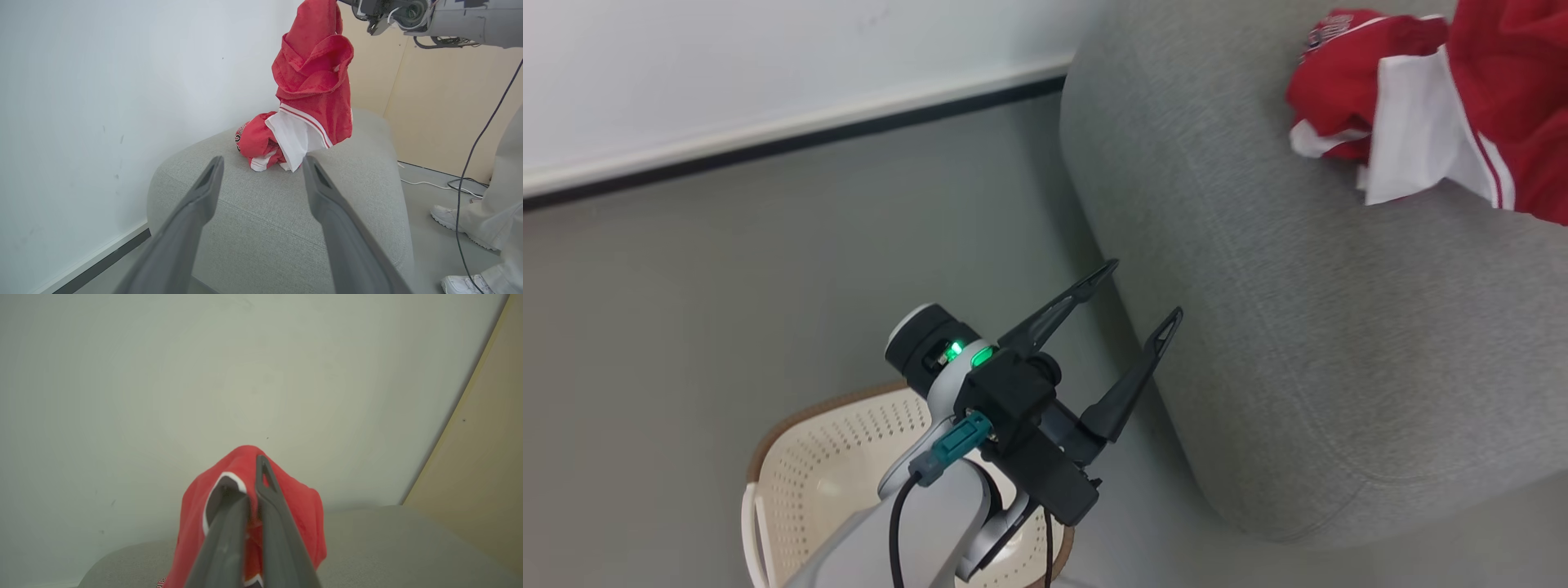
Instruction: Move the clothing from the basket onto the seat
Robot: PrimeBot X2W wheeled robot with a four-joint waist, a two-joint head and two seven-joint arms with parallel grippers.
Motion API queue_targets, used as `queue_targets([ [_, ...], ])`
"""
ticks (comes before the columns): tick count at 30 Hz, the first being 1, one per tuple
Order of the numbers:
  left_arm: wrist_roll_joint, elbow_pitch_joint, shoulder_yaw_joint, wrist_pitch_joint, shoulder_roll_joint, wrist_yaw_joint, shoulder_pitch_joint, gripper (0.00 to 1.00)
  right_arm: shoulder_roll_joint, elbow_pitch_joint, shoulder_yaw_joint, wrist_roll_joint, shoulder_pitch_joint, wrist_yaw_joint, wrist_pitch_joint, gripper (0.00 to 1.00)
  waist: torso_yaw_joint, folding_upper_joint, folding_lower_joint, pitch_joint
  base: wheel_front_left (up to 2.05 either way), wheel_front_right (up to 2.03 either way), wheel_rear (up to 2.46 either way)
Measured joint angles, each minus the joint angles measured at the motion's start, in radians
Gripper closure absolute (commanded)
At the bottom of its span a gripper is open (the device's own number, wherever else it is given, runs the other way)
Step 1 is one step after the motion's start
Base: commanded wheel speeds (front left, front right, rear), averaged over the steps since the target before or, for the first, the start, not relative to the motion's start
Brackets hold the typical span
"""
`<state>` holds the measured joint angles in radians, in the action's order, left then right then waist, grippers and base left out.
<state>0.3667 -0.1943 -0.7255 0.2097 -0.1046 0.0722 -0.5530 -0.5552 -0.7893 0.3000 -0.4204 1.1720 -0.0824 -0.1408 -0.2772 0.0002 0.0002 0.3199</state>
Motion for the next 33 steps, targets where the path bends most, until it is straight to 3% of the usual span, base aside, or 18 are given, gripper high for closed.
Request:
queue_targets([
  [8, -0.026, 0.055, -0.007, -0.027, -0.020, 0.008, -0.043, 0.00, 0.036, -0.102, -0.026, 0.007, 0.044, 0.072, -0.021, 1.00, 0.050, 0.0000, 0.0001, 0.117, 0.00, 0.00, 0.00],
  [13, -0.056, 0.087, 0.001, -0.042, -0.054, 0.007, -0.063, 0.00, 0.116, -0.146, -0.020, -0.012, 0.026, 0.079, -0.038, 1.00, 0.063, 0.0001, 0.0001, 0.192, 0.00, 0.00, 0.00],
  [18, -0.064, 0.101, 0.009, -0.050, -0.073, 0.007, -0.100, 0.00, 0.131, -0.182, -0.018, -0.012, 0.037, 0.079, -0.055, 1.00, 0.061, 0.0001, 0.0000, 0.250, 0.00, 0.00, 0.00],
  [21, -0.067, 0.099, 0.011, -0.050, -0.075, 0.008, -0.123, 0.00, 0.139, -0.210, -0.015, -0.012, 0.049, 0.074, -0.068, 0.49, 0.052, 0.0001, 0.0000, 0.285, 0.00, 0.00, 0.00],
  [23, -0.067, 0.093, 0.012, -0.050, -0.077, 0.008, -0.126, 0.00, 0.148, -0.220, -0.004, -0.011, 0.056, 0.063, -0.079, 0.27, 0.041, 0.0000, 0.0000, 0.299, 0.00, 0.00, 0.00],
  [24, -0.067, 0.088, 0.012, -0.050, -0.079, 0.008, -0.126, 0.00, 0.153, -0.226, -0.001, -0.010, 0.058, 0.058, -0.084, 0.00, 0.035, 0.0001, 0.0000, 0.303, 0.00, 0.00, 0.00],
  [33, -0.055, 0.028, 0.034, -0.030, -0.079, 0.016, -0.131, 0.00, 0.168, -0.253, 0.031, 0.002, 0.064, 0.002, -0.107, 0.00, -0.004, 0.0000, -0.0003, 0.274, 0.00, 0.00, 0.00],
])
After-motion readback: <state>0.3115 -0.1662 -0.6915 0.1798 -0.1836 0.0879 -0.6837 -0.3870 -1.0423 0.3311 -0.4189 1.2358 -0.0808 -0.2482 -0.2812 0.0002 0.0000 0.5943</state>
